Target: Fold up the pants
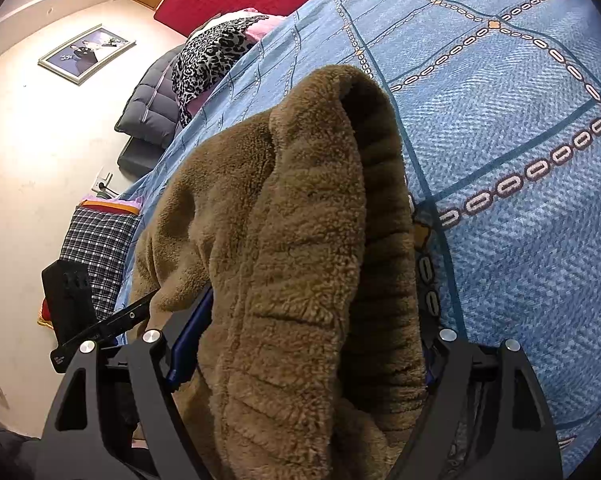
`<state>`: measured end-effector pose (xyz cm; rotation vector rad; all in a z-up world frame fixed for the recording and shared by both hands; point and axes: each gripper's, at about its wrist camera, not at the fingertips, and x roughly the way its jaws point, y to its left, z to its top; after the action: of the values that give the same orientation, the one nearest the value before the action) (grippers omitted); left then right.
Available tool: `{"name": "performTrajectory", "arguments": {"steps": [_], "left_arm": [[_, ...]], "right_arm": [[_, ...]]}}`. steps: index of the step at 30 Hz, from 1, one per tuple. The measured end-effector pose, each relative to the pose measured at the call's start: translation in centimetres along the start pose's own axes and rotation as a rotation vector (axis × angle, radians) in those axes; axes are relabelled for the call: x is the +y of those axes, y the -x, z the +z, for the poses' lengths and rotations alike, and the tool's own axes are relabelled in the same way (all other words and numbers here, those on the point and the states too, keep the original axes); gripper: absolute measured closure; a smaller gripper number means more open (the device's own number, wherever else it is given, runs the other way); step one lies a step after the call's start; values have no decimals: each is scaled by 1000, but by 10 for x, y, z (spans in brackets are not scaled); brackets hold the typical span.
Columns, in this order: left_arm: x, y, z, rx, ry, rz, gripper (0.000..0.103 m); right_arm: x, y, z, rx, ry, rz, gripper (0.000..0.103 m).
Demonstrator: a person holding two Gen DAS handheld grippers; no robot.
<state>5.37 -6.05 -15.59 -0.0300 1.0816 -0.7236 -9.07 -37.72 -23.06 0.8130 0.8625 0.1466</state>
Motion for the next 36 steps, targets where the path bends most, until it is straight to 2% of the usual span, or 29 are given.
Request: {"name": "performTrajectory", "arguments": {"steps": [13,18,21,36], "left_arm": [[-1,2,0,-14,-32,25,34],[0,6,3,-15,-16,4,38],[3,12,8,-18,4,-26,41],[-1,35,37,-95,-5,-13,43]], "right_arm": [[5,1,-1,-3,1,-27,28],[15,11,2,-15,35,-42,44],[23,18,6,-23,64,-39,49],[55,34,33,-92,139,25,53]]}}
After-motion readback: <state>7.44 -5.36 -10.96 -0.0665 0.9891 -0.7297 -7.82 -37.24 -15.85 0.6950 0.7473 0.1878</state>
